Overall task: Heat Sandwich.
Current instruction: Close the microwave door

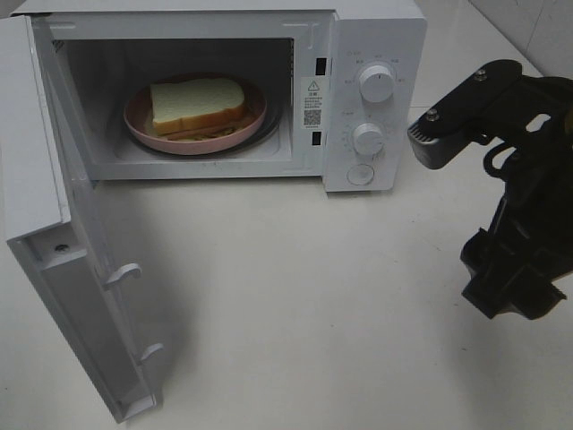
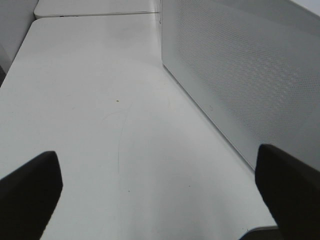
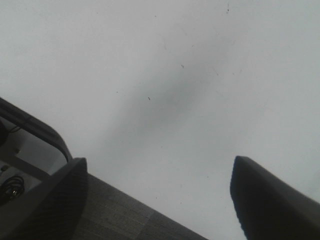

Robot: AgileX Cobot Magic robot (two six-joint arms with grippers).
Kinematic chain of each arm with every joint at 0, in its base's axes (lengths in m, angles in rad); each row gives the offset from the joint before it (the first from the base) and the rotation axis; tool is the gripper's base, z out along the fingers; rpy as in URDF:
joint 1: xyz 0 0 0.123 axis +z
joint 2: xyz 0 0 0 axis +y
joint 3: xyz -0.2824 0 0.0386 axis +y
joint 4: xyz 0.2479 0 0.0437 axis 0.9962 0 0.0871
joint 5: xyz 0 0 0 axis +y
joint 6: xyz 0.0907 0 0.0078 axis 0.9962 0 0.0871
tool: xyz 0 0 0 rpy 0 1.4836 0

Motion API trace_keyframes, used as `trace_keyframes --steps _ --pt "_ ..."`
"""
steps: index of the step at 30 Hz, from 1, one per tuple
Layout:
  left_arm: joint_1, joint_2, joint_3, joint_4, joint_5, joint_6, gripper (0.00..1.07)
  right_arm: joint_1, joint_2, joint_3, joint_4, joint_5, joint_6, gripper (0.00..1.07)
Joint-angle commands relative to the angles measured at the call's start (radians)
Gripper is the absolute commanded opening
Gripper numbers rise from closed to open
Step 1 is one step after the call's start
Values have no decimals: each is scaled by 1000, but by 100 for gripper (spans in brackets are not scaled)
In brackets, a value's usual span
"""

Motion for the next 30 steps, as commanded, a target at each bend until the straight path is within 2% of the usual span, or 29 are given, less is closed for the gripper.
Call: trace_keyframes --steps 1,5,13,16,18,19,22,23,30 --pt "1 -15 2 0 -8 -4 98 1 -22 3 15 31 8 76" --pt "1 -15 2 0 -8 -4 98 1 -71 3 11 61 -3 76" --pt "1 -15 2 0 -8 -4 98 0 -335 39 10 118 -7 76" --pt "1 -15 2 0 -8 -4 98 -3 -375 51 10 132 1 76" --pt "1 -15 2 0 -8 -4 98 -58 -427 71 23 147 10 76" --pt "1 -15 2 0 -8 -4 98 -58 -427 71 23 147 10 76" --pt "1 -15 2 0 -8 -4 98 -148 -485 94 35 148 -2 76" --pt "1 -15 2 0 -8 -4 98 -204 -528 107 39 142 -17 76" --pt "1 -15 2 0 -8 -4 98 -322 -670 143 64 142 -42 76"
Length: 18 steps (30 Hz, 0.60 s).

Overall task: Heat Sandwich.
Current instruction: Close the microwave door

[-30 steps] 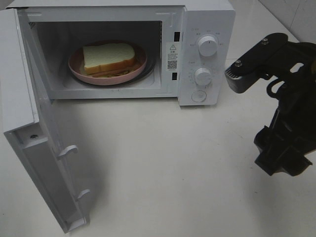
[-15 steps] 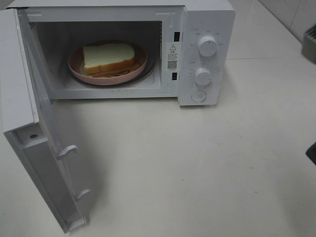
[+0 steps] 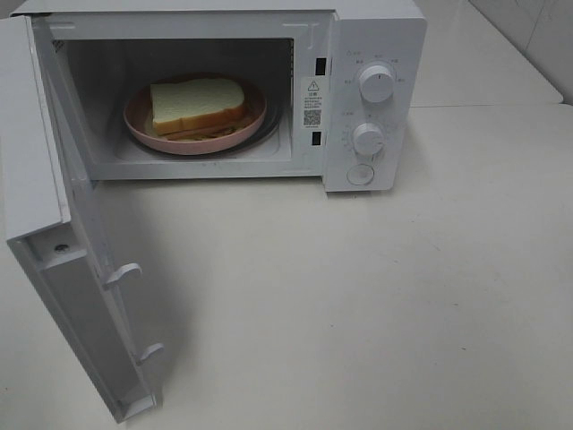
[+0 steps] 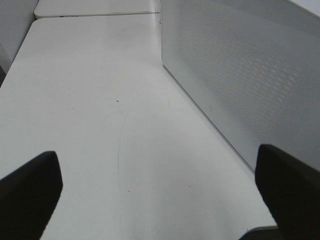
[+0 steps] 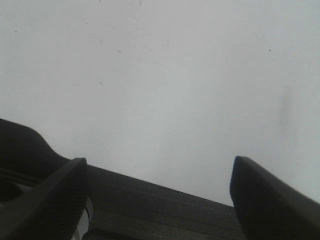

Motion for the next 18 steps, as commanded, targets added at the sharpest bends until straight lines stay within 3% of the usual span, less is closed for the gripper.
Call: trace_keyframes --steps 1,11,18 --pt "1 -15 2 0 -8 -4 98 -67 -74 23 19 0 -13 76" --pt "1 -15 2 0 -8 -4 98 -219 -279 143 69 -30 -20 76" --pt "1 -15 2 0 -8 -4 98 -279 -382 199 95 -76 -23 76"
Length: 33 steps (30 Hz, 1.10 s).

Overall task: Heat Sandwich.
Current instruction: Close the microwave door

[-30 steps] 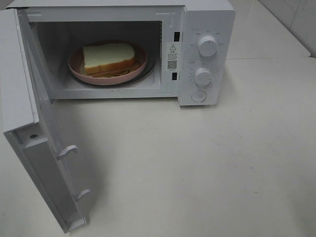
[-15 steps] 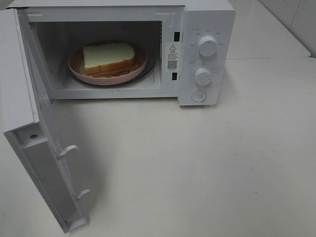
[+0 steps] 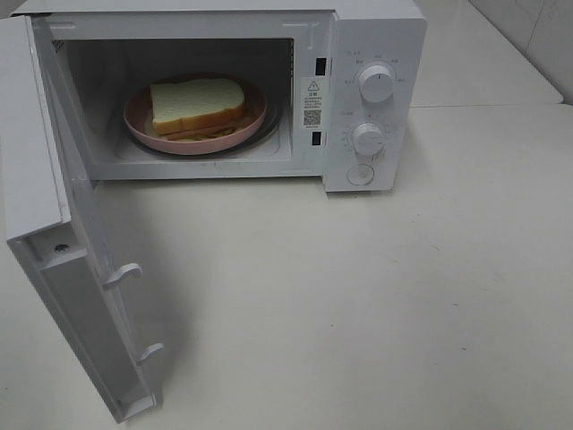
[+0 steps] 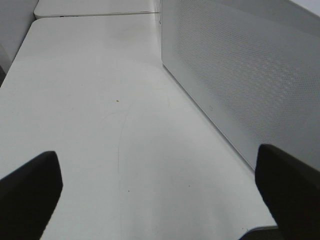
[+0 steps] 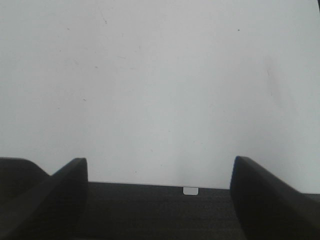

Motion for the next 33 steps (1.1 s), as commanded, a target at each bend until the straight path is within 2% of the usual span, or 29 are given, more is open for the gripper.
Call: trace_keyframes --steps 1,9,22,33 --pt "1 -15 2 0 -8 -4 98 -38 -55 37 19 -43 -17 76" --pt "1 -15 2 0 -8 -4 98 -108 -151 78 69 -134 -21 76" --pt "1 -15 2 0 -8 -4 98 -192 -298 77 77 -132 -29 75" --pt "1 -15 2 -1 -8 -4 98 -205 -332 77 79 -133 -32 74"
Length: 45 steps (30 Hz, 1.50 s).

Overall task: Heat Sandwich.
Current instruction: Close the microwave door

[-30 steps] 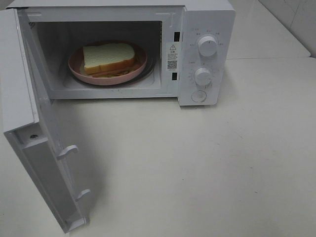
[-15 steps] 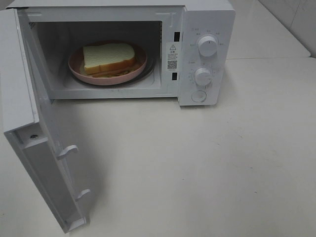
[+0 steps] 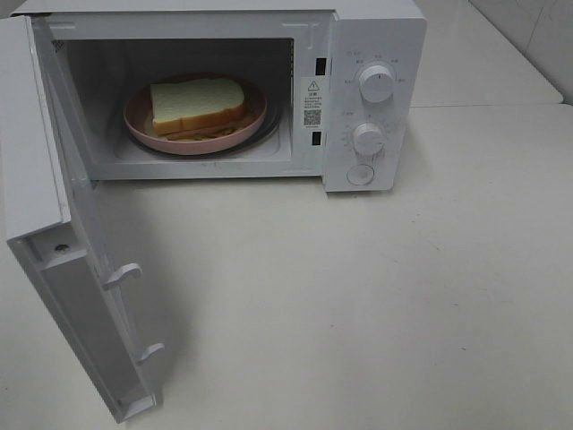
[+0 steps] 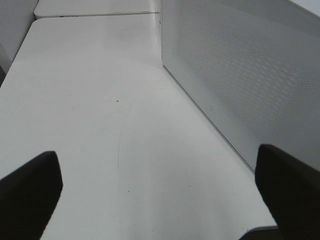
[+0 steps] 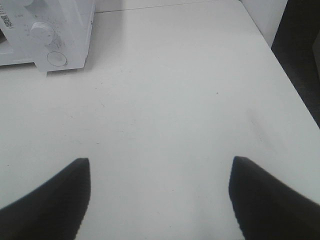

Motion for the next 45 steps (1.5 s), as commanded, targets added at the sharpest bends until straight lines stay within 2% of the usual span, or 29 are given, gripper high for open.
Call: trace_keyframes --steps 1,45 --pt "1 -15 2 -2 -8 -4 98 -6 -27 3 1 -4 -10 74" --pt "1 -15 2 -10 -8 -4 98 -6 -27 3 1 -4 -10 74"
